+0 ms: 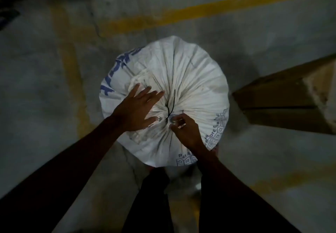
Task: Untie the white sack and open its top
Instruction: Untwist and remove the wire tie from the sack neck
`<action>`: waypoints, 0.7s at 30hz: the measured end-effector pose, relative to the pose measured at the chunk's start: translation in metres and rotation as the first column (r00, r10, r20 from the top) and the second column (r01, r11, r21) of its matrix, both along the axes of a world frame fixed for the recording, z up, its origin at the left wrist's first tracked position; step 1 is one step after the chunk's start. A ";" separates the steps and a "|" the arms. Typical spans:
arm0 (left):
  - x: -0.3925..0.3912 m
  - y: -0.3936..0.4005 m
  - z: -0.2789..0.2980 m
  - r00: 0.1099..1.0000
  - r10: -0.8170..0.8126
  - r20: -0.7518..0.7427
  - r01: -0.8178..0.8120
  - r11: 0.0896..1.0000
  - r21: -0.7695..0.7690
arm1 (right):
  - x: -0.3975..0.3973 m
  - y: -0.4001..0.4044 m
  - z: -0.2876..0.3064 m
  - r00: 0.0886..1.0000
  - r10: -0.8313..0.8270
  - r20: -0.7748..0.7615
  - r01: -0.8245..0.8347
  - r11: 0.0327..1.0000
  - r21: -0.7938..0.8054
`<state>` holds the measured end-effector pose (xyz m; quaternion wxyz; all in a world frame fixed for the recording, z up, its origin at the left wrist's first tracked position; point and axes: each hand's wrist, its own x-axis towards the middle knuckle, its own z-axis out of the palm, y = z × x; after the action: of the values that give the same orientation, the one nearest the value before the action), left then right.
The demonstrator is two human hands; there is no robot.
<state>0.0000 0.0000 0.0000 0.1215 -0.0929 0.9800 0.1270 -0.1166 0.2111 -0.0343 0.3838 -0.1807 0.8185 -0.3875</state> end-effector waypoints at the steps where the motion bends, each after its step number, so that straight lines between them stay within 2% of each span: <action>1: 0.000 0.000 -0.006 0.999 -0.041 -0.009 0.041 0.999 0.002 | 0.006 -0.002 -0.006 0.999 -0.041 0.017 0.041 0.999 -0.007; 6: -0.006 0.001 -0.042 0.989 -0.146 -0.031 0.148 0.987 0.066 | 0.027 -0.011 -0.025 0.976 -0.217 -0.015 0.217 0.976 0.006; 10: -0.015 -0.002 -0.061 0.989 -0.142 -0.047 0.147 0.983 0.108 | 0.034 -0.009 -0.040 0.951 -0.308 -0.030 0.302 0.944 -0.133; 16: -0.010 -0.024 -0.083 0.997 -0.059 -0.046 0.068 0.971 0.229 | 0.040 -0.026 -0.055 0.934 -0.342 0.105 0.357 0.909 -0.216; 21: -0.018 -0.029 -0.088 0.999 0.036 -0.034 -0.022 0.936 0.352 | 0.027 -0.030 -0.071 0.932 -0.282 0.229 0.322 0.932 -0.164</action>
<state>-0.0179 -0.0291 -0.0883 0.1146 -0.0814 0.9423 0.3037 -0.0898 0.1813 -0.1051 0.3801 -0.0492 0.7507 -0.5381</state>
